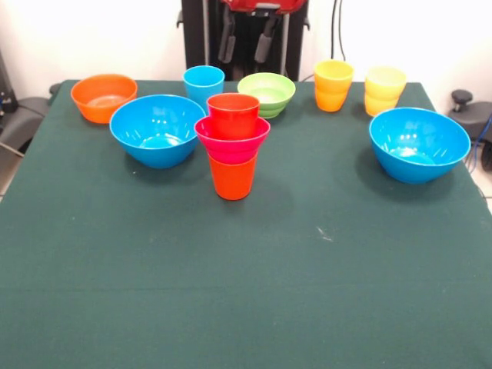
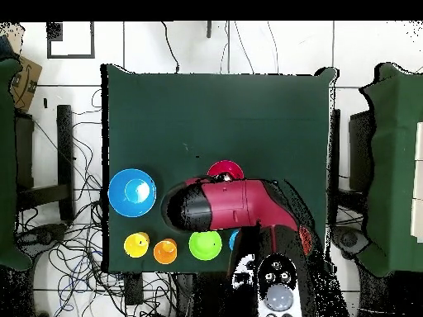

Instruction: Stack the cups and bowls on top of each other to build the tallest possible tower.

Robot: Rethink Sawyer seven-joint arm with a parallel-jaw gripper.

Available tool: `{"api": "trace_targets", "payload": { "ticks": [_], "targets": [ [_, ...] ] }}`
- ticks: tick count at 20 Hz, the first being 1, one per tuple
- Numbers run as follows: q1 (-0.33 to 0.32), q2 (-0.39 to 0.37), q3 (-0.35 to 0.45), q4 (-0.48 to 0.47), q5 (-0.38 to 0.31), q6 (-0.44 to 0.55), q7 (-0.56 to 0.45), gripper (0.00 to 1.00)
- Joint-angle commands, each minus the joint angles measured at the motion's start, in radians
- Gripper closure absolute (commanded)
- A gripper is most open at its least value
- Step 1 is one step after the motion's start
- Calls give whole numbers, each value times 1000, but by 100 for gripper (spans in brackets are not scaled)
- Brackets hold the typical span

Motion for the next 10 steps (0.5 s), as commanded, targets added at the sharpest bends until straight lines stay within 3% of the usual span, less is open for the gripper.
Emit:
{"api": "trace_targets", "payload": {
  "ticks": [1,10],
  "targets": [
    [32,2,62,31,37,122,70,0],
    [46,8,55,59,64,130,79,0]
  ]
}}
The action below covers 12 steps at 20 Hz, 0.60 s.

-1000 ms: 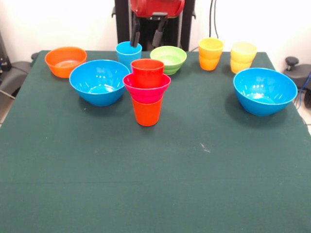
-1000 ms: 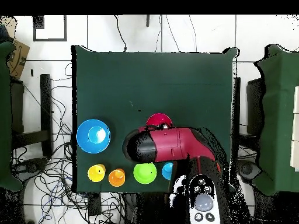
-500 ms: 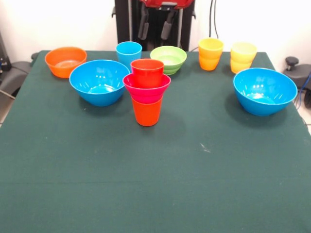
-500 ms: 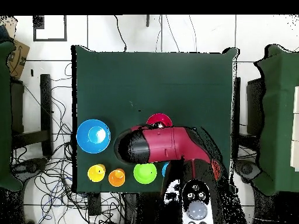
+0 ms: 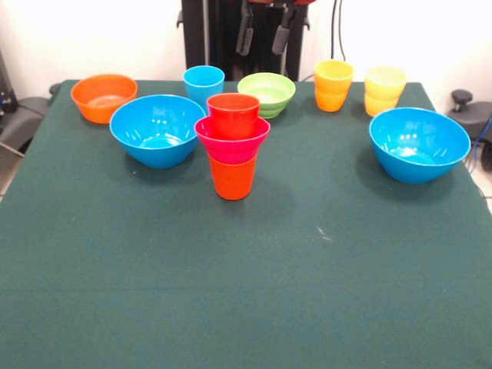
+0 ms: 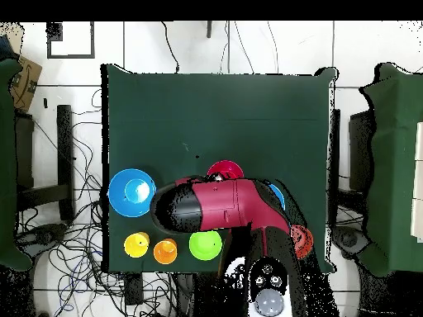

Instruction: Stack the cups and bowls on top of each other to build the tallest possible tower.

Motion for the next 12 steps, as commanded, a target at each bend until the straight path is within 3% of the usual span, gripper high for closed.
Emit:
{"api": "trace_targets", "payload": {
  "ticks": [1,12],
  "targets": [
    [22,28,53,55,27,104,76,0],
    [3,71,70,82,40,151,48,0]
  ]
}}
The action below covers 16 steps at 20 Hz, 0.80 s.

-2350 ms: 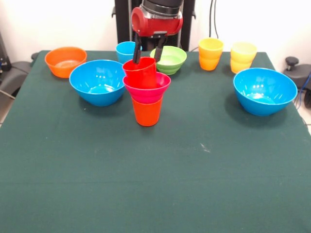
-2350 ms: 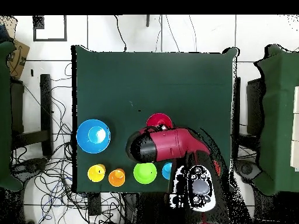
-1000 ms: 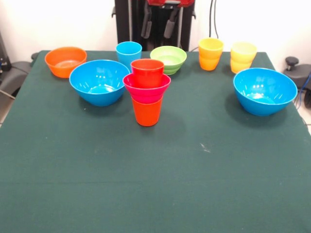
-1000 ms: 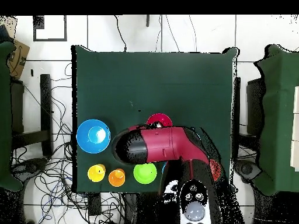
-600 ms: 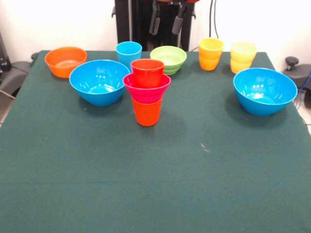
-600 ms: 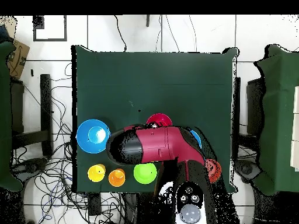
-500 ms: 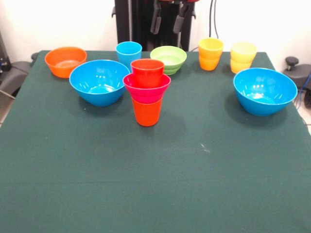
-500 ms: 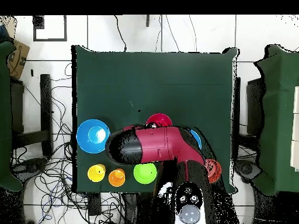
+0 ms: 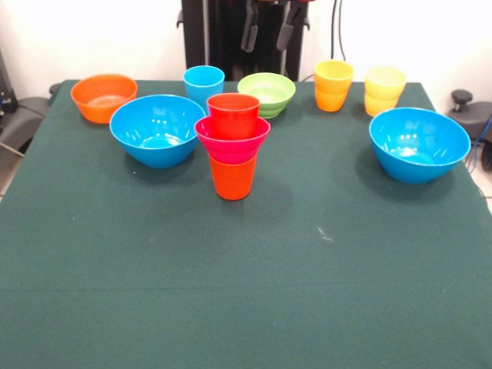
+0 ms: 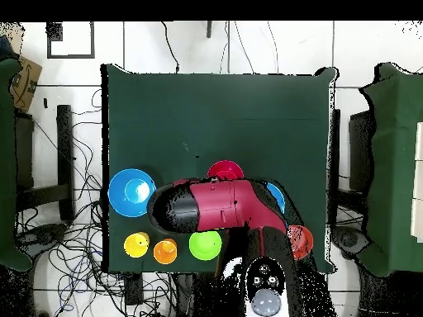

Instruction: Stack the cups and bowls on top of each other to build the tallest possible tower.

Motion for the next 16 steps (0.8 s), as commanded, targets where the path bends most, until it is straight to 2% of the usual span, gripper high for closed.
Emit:
{"api": "trace_targets", "payload": {
  "ticks": [1,10,16],
  "targets": [
    [-5,75,70,82,32,120,44,0],
    [-13,123,88,77,46,133,22,0],
    [-66,144,134,104,66,116,-29,0]
  ]
}}
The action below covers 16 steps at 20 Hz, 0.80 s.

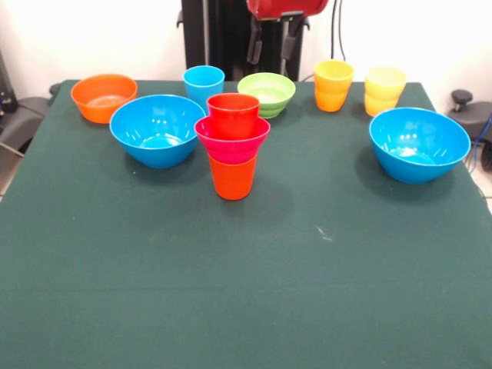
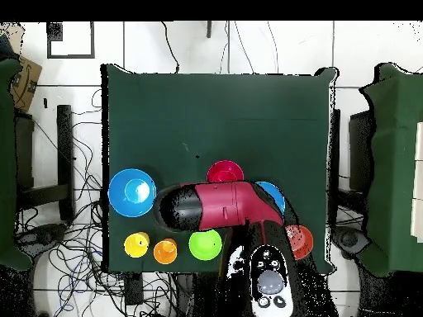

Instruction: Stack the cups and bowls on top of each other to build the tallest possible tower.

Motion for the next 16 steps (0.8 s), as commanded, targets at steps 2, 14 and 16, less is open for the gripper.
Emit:
{"api": "trace_targets", "payload": {
  "ticks": [2,14,16],
  "targets": [
    [-57,92,132,68,40,89,-44,0],
    [-55,185,167,33,30,14,39,0],
    [-38,206,155,24,21,10,59,0]
  ]
}}
